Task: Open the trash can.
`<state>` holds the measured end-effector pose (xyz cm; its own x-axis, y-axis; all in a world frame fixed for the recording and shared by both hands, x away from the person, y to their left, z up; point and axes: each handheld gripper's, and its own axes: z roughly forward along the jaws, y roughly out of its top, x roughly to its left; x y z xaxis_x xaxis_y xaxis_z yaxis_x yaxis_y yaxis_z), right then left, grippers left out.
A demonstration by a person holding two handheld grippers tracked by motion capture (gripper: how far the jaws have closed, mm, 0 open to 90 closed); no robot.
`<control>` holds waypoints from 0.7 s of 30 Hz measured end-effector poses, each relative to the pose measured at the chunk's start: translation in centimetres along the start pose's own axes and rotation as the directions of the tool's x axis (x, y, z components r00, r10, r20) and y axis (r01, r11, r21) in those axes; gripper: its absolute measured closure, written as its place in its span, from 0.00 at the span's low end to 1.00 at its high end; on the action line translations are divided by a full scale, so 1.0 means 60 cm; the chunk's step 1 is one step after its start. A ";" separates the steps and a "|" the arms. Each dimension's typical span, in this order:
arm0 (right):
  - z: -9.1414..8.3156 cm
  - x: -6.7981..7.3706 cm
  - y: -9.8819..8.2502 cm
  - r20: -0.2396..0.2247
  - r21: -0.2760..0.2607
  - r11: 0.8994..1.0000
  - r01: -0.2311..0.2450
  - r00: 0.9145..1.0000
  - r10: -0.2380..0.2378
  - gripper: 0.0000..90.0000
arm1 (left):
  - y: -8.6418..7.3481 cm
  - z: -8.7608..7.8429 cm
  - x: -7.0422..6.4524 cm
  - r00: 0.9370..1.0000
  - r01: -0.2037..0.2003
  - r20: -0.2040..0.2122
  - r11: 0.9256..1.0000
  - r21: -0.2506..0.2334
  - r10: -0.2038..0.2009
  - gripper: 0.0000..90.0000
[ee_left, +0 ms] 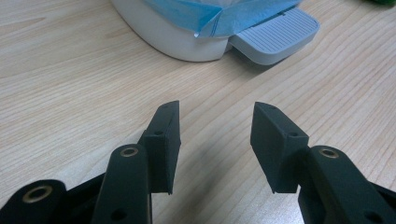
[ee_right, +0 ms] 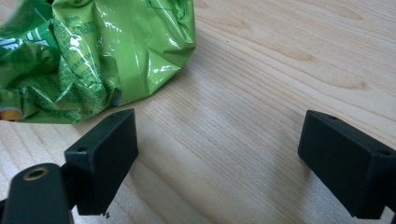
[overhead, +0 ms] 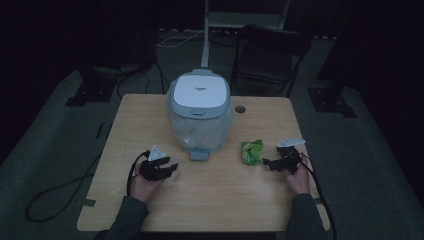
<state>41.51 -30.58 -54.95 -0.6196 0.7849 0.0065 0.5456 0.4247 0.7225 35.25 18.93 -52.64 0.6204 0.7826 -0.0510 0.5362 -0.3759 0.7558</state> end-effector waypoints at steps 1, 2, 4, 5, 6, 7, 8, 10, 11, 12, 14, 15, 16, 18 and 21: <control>0.001 0.003 0.001 0.016 -0.001 1.000 -0.015 1.000 0.015 0.12 | 0.000 0.001 -0.001 1.000 -0.003 0.001 1.000 0.003 0.003 0.59; 0.001 0.004 0.001 0.019 -0.001 1.000 -0.019 1.000 0.019 0.12 | 0.000 0.001 -0.003 1.000 -0.004 0.003 1.000 0.004 0.004 0.59; 0.001 0.004 0.001 0.019 -0.001 1.000 -0.018 1.000 0.018 0.12 | 0.001 0.001 -0.005 1.000 -0.008 0.005 1.000 0.003 0.008 0.59; 0.001 0.004 0.001 0.019 -0.001 1.000 -0.019 1.000 0.019 0.12 | 0.002 0.001 -0.006 1.000 -0.008 0.008 1.000 0.000 0.008 0.59; 0.001 0.004 0.001 0.020 0.000 1.000 -0.020 1.000 0.020 0.12 | 0.003 0.001 -0.007 1.000 -0.004 0.012 1.000 -0.003 0.004 0.59; 0.001 0.004 0.001 0.020 0.000 1.000 -0.021 1.000 0.021 0.12 | 0.003 0.000 -0.007 1.000 -0.001 0.019 1.000 -0.005 0.001 0.60; 0.001 0.005 0.001 0.021 0.000 1.000 -0.021 1.000 0.021 0.12 | 0.004 -0.001 -0.007 1.000 0.004 0.025 1.000 -0.009 -0.004 0.60; 0.000 0.006 0.000 0.024 0.000 1.000 -0.025 0.999 0.025 0.12 | 0.007 -0.002 -0.008 0.999 0.007 0.039 1.000 -0.016 -0.006 0.63; 0.000 0.006 0.000 0.024 0.000 1.000 -0.025 0.999 0.025 0.12 | 0.009 -0.003 -0.008 0.999 0.006 0.044 1.000 -0.018 -0.005 0.63; 0.000 0.007 0.000 0.025 0.000 1.000 -0.025 0.999 0.025 0.12 | 0.012 -0.003 -0.009 0.999 0.007 0.050 1.000 -0.023 -0.006 0.65; -0.001 0.009 -0.001 0.021 0.000 1.000 -0.021 1.000 0.021 0.12 | 0.017 -0.002 -0.010 0.999 0.001 0.054 1.000 -0.023 0.001 0.70; -0.001 0.009 -0.001 0.021 0.000 1.000 -0.021 1.000 0.021 0.12 | 0.020 -0.001 -0.012 0.998 0.000 0.055 1.000 -0.022 0.001 0.72; -0.001 0.009 -0.001 0.021 0.000 1.000 -0.021 1.000 0.021 0.12 | 0.022 -0.001 -0.013 0.998 -0.004 0.060 1.000 -0.019 0.005 0.75; -0.001 0.010 -0.001 0.022 0.000 1.000 -0.022 1.000 0.022 0.13 | 0.028 0.002 -0.017 0.998 -0.019 0.055 1.000 -0.021 0.020 0.84; -0.001 0.010 -0.001 0.023 0.000 1.000 -0.023 0.999 0.023 0.13 | 0.038 0.006 -0.027 0.998 -0.049 0.042 0.998 -0.026 0.050 0.94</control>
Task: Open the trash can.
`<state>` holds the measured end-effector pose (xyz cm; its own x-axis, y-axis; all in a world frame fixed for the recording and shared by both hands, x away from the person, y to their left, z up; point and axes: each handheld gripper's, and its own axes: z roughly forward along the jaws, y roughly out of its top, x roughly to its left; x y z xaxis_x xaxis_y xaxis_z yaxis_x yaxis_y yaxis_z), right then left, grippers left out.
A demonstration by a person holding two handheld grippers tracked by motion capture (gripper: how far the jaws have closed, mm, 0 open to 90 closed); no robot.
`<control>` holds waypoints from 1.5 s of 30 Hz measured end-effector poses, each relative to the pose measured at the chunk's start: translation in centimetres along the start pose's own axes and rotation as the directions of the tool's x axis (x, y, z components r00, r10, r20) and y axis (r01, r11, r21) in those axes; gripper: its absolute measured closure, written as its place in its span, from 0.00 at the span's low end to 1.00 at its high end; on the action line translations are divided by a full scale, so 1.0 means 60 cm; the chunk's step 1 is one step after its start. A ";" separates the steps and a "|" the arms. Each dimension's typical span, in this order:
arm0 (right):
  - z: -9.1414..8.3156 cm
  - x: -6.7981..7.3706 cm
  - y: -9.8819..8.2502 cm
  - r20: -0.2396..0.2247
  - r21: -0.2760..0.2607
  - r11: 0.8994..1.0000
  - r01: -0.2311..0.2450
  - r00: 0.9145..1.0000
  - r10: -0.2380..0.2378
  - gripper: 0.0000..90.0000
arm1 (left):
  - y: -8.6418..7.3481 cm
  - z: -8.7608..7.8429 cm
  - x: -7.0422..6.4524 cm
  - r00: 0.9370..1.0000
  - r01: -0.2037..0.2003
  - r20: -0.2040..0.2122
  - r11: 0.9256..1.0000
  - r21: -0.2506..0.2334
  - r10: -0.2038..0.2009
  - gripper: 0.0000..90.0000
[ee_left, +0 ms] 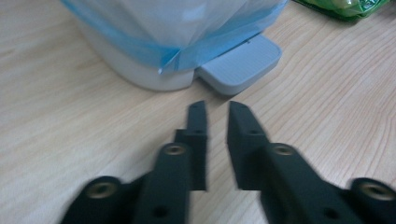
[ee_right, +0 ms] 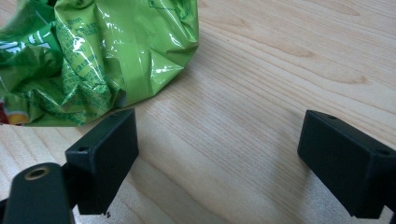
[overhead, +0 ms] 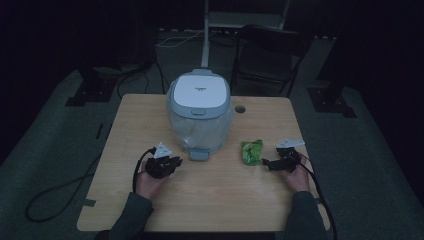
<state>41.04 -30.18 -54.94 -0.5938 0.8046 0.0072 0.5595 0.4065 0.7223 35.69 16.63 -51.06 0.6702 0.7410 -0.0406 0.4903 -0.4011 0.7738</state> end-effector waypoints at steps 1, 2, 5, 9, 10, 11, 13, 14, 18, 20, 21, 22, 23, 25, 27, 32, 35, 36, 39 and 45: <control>0.000 0.000 0.000 0.000 0.000 1.000 0.000 1.000 0.000 0.13 | 0.003 0.001 -0.001 1.000 -0.008 -0.002 1.000 0.001 0.008 1.00; 0.000 0.000 0.000 0.000 0.000 1.000 0.000 1.000 0.000 0.13 | 0.007 0.005 -0.004 1.000 -0.012 0.001 1.000 -0.001 0.012 1.00; 0.000 0.001 0.000 0.003 -0.001 1.000 -0.002 1.000 0.002 0.13 | 0.016 0.014 -0.010 1.000 -0.026 0.013 1.000 0.001 0.026 1.00; 0.000 0.001 -0.001 0.005 -0.001 1.000 -0.003 1.000 0.004 0.13 | 0.026 0.027 -0.016 0.999 -0.043 0.012 0.999 0.000 0.043 1.00; 0.000 0.001 -0.001 0.005 -0.001 1.000 -0.003 1.000 0.004 0.13 | 0.029 0.031 -0.017 0.999 -0.043 0.017 0.999 -0.005 0.043 1.00; 0.000 0.001 -0.001 0.005 -0.001 1.000 -0.004 1.000 0.004 0.13 | 0.032 0.034 -0.018 0.999 -0.046 0.019 0.999 -0.008 0.046 1.00; 0.000 0.001 -0.001 0.005 -0.001 1.000 -0.004 1.000 0.004 0.13 | 0.036 0.041 -0.021 0.998 -0.054 0.021 0.999 -0.004 0.054 1.00; 0.000 0.001 -0.001 0.005 -0.001 1.000 -0.004 1.000 0.004 0.13 | 0.038 0.046 -0.023 0.998 -0.059 0.022 0.998 -0.005 0.059 1.00; 0.000 0.001 -0.001 0.005 -0.001 1.000 -0.004 1.000 0.004 0.13 | 0.043 0.063 -0.030 0.997 -0.075 0.019 0.997 0.006 0.074 1.00; 0.000 0.001 -0.001 0.005 -0.001 1.000 -0.004 1.000 0.004 0.13 | 0.044 0.070 -0.032 0.998 -0.065 0.024 0.998 0.002 0.065 1.00; 0.000 0.001 -0.001 0.005 -0.001 1.000 -0.004 1.000 0.004 0.13 | 0.045 0.074 -0.032 0.998 -0.066 0.024 0.998 0.001 0.066 1.00; 0.000 0.001 -0.001 0.005 -0.001 1.000 -0.004 1.000 0.004 0.13 | 0.045 0.078 -0.032 0.997 -0.067 0.025 0.998 0.002 0.067 1.00; 0.000 0.001 -0.001 0.005 -0.001 1.000 -0.004 1.000 0.004 0.13 | 0.045 0.080 -0.032 0.998 -0.058 0.027 0.998 -0.006 0.058 1.00; 0.000 0.001 -0.001 0.005 -0.001 1.000 -0.004 1.000 0.004 0.13 | 0.046 0.083 -0.033 0.998 -0.054 0.020 0.999 -0.009 0.054 1.00; 0.000 0.001 -0.001 0.005 -0.001 1.000 -0.004 1.000 0.004 0.13 | 0.044 0.085 -0.032 0.998 -0.062 0.014 0.998 -0.011 0.062 1.00; -0.001 0.001 -0.001 0.006 -0.002 1.000 -0.004 1.000 0.004 0.13 | 0.035 0.089 -0.032 0.998 -0.058 0.014 0.998 -0.036 0.058 1.00; -0.001 0.001 -0.001 0.007 -0.001 1.000 -0.005 1.000 0.005 0.13 | 0.032 0.089 -0.031 0.998 -0.057 0.011 0.998 -0.039 0.058 1.00; -0.001 0.001 -0.001 0.007 -0.001 1.000 -0.005 1.000 0.005 0.13 | 0.032 0.090 -0.032 0.998 -0.061 0.007 0.997 -0.040 0.062 1.00; -0.001 0.002 -0.001 0.007 -0.001 1.000 -0.005 1.000 0.005 0.13 | 0.031 0.090 -0.034 0.998 -0.061 -0.003 0.997 -0.043 0.061 1.00; -0.001 0.002 -0.001 0.007 -0.002 1.000 -0.005 1.000 0.005 0.13 | 0.028 0.092 -0.037 0.998 -0.063 -0.012 0.997 -0.046 0.062 1.00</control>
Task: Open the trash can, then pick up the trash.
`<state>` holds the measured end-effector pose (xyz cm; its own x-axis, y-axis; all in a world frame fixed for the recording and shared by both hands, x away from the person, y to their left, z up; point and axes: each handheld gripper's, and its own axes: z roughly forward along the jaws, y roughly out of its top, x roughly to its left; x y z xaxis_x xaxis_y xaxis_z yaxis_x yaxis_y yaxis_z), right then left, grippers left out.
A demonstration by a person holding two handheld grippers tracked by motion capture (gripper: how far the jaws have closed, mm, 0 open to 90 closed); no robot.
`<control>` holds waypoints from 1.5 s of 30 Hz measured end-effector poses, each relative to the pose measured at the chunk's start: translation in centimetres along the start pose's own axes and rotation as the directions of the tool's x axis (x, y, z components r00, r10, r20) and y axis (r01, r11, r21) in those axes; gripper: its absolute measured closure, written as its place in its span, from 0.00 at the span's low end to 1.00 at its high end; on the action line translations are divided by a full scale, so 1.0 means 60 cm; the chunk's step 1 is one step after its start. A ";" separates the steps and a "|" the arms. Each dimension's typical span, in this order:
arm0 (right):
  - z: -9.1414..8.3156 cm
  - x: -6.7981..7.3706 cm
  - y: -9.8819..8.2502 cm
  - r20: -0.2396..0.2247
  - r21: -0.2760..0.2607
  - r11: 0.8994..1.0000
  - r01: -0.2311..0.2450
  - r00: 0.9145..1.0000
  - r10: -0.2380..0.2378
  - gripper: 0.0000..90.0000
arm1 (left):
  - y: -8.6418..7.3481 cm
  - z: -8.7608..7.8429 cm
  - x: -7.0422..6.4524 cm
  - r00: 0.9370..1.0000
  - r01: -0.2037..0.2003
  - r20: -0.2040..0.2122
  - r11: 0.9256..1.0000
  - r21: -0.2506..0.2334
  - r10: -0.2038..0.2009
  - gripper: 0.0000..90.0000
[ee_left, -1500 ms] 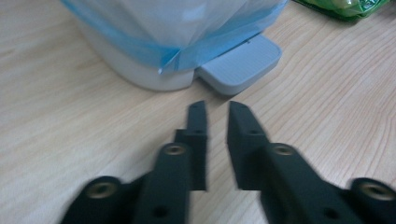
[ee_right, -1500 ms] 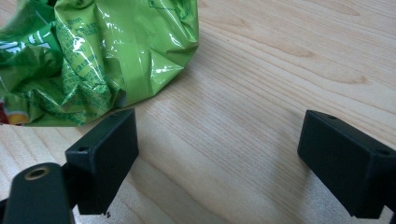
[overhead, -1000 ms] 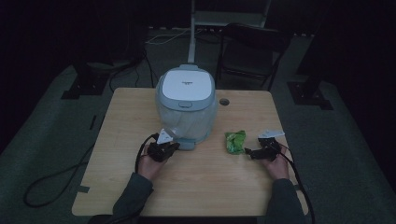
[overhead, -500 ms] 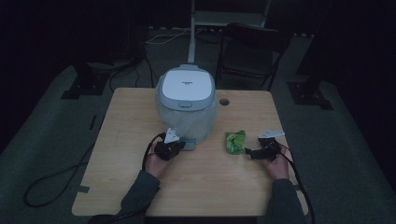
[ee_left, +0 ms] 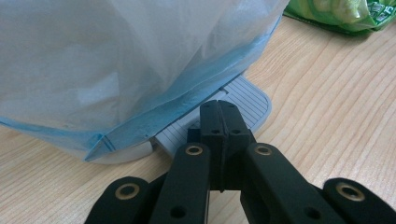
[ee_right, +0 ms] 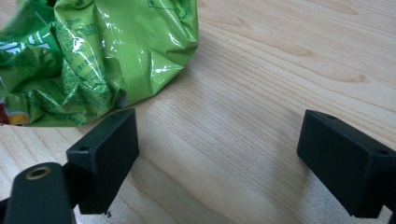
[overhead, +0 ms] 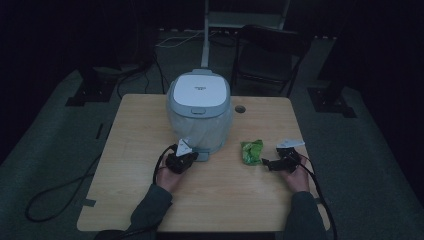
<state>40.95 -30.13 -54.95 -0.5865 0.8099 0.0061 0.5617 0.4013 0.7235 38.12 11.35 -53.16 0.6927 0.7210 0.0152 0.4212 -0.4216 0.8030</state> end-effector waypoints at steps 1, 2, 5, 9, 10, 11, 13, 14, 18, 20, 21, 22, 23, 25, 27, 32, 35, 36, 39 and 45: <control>0.000 0.000 0.000 0.000 0.000 1.000 0.000 1.000 0.000 0.13 | -0.001 0.000 0.000 1.000 0.000 0.000 1.000 0.001 0.000 1.00; 0.000 0.000 0.000 0.000 0.000 1.000 0.000 1.000 0.000 0.13 | -0.001 0.001 0.000 1.000 0.001 -0.001 1.000 0.001 -0.001 1.00; 0.000 0.000 0.000 0.000 0.000 1.000 0.000 1.000 0.000 0.13 | -0.003 0.002 -0.003 1.000 0.006 -0.010 1.000 0.003 -0.006 1.00; 0.000 0.000 0.000 0.000 0.000 1.000 0.000 1.000 0.000 0.13 | -0.005 0.005 -0.006 1.000 0.007 -0.020 1.000 0.011 -0.007 1.00; 0.000 0.000 0.000 0.000 0.000 1.000 0.000 1.000 0.000 0.13 | -0.005 0.006 -0.006 1.000 0.004 -0.023 1.000 0.016 -0.004 1.00; 0.000 0.000 0.000 0.000 0.000 1.000 0.000 1.000 0.000 0.13 | -0.005 0.006 -0.007 1.000 0.003 -0.025 1.000 0.017 -0.003 1.00; 0.000 0.000 0.000 0.000 0.000 1.000 0.000 1.000 0.000 0.13 | -0.005 0.008 -0.008 1.000 -0.001 -0.030 1.000 0.020 0.002 1.00; 0.000 0.000 0.000 0.000 0.000 1.000 0.000 1.000 0.000 0.13 | -0.005 0.009 -0.008 0.999 -0.006 -0.032 1.000 0.028 0.007 1.00; 0.000 0.000 0.000 0.000 0.000 1.000 0.000 1.000 0.000 0.13 | -0.006 0.011 -0.011 0.999 -0.015 -0.041 0.999 0.036 0.016 1.00; 0.000 0.000 0.000 0.000 0.001 1.000 -0.001 1.000 0.001 0.13 | -0.006 0.011 -0.011 0.999 -0.020 -0.041 0.999 0.036 0.021 1.00; 0.000 0.000 0.000 0.000 0.001 1.000 -0.001 1.000 0.001 0.13 | -0.007 0.011 -0.011 0.999 -0.018 -0.039 0.999 0.035 0.019 1.00; 0.000 0.000 0.000 0.000 0.001 1.000 -0.001 1.000 0.001 0.13 | -0.007 0.011 -0.010 0.999 -0.017 -0.038 0.999 0.032 0.019 1.00; 0.000 0.000 0.000 0.000 0.001 1.000 -0.001 1.000 0.001 0.13 | -0.007 0.011 -0.010 0.999 -0.019 -0.038 0.999 0.030 0.020 1.00; -0.001 0.001 -0.001 -0.001 -0.003 1.000 0.000 1.000 0.000 0.17 | -0.008 0.011 -0.011 0.999 -0.026 -0.042 0.999 0.029 0.027 1.00; -0.005 0.003 -0.003 -0.002 -0.014 1.000 -0.003 1.000 0.003 0.25 | -0.009 0.011 -0.010 0.999 -0.023 -0.037 0.999 0.024 0.024 1.00; -0.017 0.005 -0.010 0.020 -0.032 0.999 -0.025 0.999 0.026 0.51 | -0.010 0.011 -0.010 0.999 -0.017 -0.036 1.000 0.021 0.018 1.00; -0.022 0.005 -0.010 0.015 -0.025 0.999 -0.033 0.999 0.034 0.61 | -0.010 0.011 -0.009 0.999 -0.013 -0.032 1.000 0.019 0.013 1.00; -0.024 0.006 -0.010 0.006 -0.027 0.999 -0.031 1.000 0.031 0.63 | -0.010 0.011 -0.008 0.999 -0.011 -0.031 1.000 0.018 0.012 1.00; -0.030 0.010 -0.007 -0.003 -0.042 0.999 -0.017 1.000 0.017 0.65 | -0.011 0.011 -0.007 1.000 -0.009 -0.026 1.000 0.017 0.009 1.00; -0.049 0.026 0.001 -0.056 -0.085 0.996 0.016 0.998 -0.021 0.68 | -0.011 0.011 -0.006 1.000 -0.001 -0.020 1.000 0.015 0.002 1.00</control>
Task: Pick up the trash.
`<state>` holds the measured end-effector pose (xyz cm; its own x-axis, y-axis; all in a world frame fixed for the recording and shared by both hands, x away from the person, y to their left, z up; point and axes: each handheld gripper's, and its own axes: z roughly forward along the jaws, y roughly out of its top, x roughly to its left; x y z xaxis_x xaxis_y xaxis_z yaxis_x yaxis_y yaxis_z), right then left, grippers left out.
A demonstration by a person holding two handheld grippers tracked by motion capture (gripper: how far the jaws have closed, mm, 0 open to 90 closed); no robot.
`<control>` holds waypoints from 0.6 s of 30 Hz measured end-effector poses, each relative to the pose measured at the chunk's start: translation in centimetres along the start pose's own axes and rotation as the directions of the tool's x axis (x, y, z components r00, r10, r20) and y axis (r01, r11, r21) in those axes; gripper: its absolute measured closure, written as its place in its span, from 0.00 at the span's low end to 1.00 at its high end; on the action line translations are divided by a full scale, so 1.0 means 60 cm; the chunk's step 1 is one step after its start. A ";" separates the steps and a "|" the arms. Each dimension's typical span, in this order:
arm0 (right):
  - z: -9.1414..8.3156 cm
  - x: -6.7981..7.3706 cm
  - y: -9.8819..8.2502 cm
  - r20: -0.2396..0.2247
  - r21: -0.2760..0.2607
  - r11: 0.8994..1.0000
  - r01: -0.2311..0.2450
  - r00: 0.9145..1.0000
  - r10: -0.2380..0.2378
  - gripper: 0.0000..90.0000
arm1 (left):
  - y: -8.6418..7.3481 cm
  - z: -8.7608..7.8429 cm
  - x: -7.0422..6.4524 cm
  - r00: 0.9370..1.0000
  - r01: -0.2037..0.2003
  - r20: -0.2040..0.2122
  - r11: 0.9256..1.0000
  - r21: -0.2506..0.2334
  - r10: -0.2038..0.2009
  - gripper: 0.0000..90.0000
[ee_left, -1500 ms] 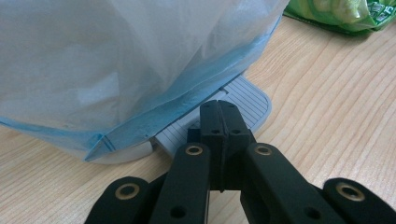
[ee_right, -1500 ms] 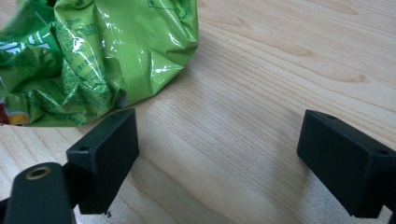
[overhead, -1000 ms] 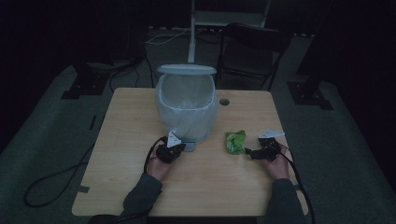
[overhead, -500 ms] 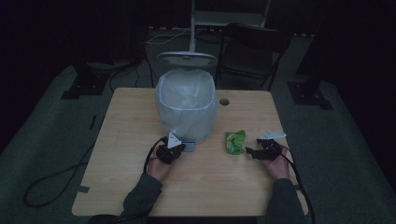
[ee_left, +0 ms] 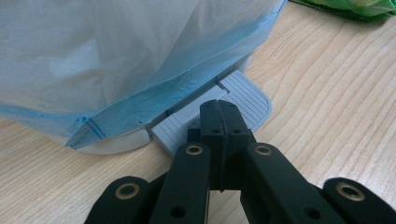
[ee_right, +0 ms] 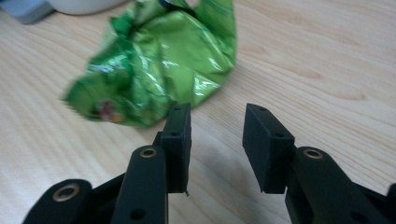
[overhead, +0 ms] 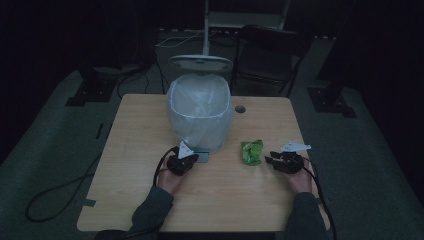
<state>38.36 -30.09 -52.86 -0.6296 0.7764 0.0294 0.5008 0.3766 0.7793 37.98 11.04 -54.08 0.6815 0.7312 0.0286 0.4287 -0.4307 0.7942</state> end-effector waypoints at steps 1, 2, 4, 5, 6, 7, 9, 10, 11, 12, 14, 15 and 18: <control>-0.002 0.002 0.001 -0.010 -0.006 1.000 0.004 1.000 -0.004 0.68 | 0.000 0.000 0.000 1.000 -0.001 0.000 1.000 0.001 0.001 1.00; -0.003 0.003 0.001 -0.018 -0.008 1.000 0.011 1.000 -0.012 0.68 | 0.000 0.000 0.000 1.000 0.000 0.000 1.000 0.001 0.000 1.00; -0.007 0.007 0.002 -0.036 -0.010 1.000 0.027 0.999 -0.028 0.68 | 0.000 0.000 0.000 1.000 0.000 0.000 1.000 0.001 0.000 1.00; -0.009 0.008 0.002 -0.049 -0.011 0.999 0.037 0.998 -0.038 0.68 | 0.000 0.000 0.000 1.000 -0.001 -0.001 1.000 0.001 0.001 1.00; -0.010 0.009 0.003 -0.058 -0.014 0.999 0.043 0.997 -0.044 0.68 | 0.000 0.000 0.000 1.000 -0.002 0.000 1.000 0.001 0.002 1.00; -0.012 0.011 0.003 -0.067 -0.017 0.998 0.055 0.996 -0.056 0.68 | 0.000 0.000 0.000 1.000 -0.002 0.000 1.000 0.001 0.002 1.00; -0.016 0.014 0.005 -0.083 -0.027 0.997 0.068 0.994 -0.070 0.67 | 0.000 0.000 0.000 1.000 -0.001 0.000 1.000 0.000 0.001 1.00; -0.018 0.015 0.005 -0.089 -0.030 0.997 0.071 0.993 -0.073 0.67 | 0.000 0.000 0.000 1.000 -0.001 -0.001 1.000 0.000 0.001 1.00; -0.021 0.017 0.007 -0.098 -0.037 0.996 0.078 0.992 -0.081 0.67 | 0.000 0.000 0.000 1.000 -0.001 -0.001 1.000 0.000 0.001 1.00; -0.023 0.018 0.008 -0.106 -0.041 0.996 0.080 0.991 -0.084 0.67 | 0.000 0.000 0.001 1.000 -0.001 0.000 1.000 0.001 0.001 1.00; -0.030 0.022 0.011 -0.122 -0.054 0.994 0.092 0.988 -0.098 0.68 | 0.000 0.000 0.000 1.000 -0.002 0.000 1.000 0.000 0.002 1.00; -0.033 0.024 0.012 -0.131 -0.056 0.994 0.095 0.986 -0.102 0.68 | 0.000 0.000 0.000 1.000 -0.003 0.000 1.000 0.001 0.003 1.00; -0.038 0.028 0.014 -0.155 -0.061 0.991 0.117 0.980 -0.125 0.68 | 0.000 0.000 0.000 1.000 -0.003 -0.001 1.000 0.001 0.003 1.00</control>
<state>36.37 -29.63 -50.73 -0.7718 0.6352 0.0281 0.3861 0.4331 0.8144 37.98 11.07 -54.08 0.6823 0.7304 0.0310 0.4277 -0.4333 0.7933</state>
